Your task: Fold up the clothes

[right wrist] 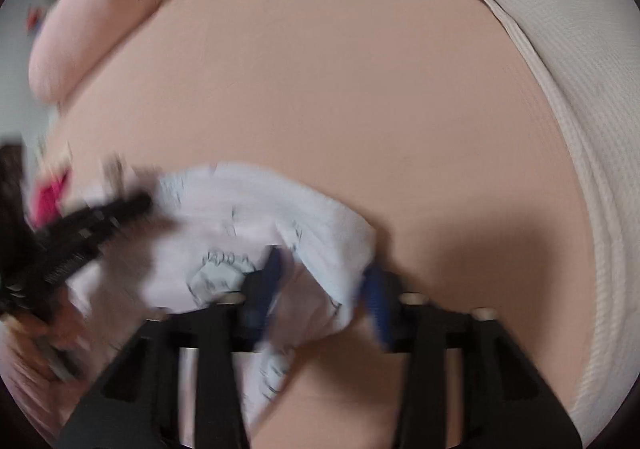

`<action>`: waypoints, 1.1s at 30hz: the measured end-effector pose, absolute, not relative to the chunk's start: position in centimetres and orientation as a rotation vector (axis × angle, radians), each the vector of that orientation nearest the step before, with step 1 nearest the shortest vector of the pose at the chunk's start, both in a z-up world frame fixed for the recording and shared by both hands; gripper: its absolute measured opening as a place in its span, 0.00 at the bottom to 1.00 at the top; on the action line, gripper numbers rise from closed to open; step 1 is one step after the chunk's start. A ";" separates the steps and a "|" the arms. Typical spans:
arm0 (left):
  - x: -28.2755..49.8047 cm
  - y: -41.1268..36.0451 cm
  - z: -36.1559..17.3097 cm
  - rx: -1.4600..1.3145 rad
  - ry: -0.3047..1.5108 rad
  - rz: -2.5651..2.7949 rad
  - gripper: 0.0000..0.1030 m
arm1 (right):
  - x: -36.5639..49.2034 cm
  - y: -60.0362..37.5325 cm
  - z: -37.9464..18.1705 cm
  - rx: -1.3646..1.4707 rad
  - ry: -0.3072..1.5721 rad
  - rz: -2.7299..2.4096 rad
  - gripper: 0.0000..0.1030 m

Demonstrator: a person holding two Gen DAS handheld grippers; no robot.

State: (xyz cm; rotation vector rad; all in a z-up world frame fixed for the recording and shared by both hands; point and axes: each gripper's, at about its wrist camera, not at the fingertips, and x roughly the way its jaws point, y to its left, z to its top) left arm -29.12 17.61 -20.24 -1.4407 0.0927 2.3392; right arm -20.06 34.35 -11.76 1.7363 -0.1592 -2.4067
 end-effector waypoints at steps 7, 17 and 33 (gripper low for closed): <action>-26.5 19.0 -19.6 -1.390 0.217 2.280 0.20 | -18.9 34.7 -11.1 1.830 0.063 -2.494 0.29; -30.1 19.6 -20.3 -1.441 0.033 2.366 0.36 | -21.3 34.8 -12.3 1.802 -0.368 -2.394 0.42; -32.8 21.5 -20.8 -1.602 -0.008 2.376 0.48 | -22.6 31.0 -11.3 1.734 -0.315 -2.419 0.40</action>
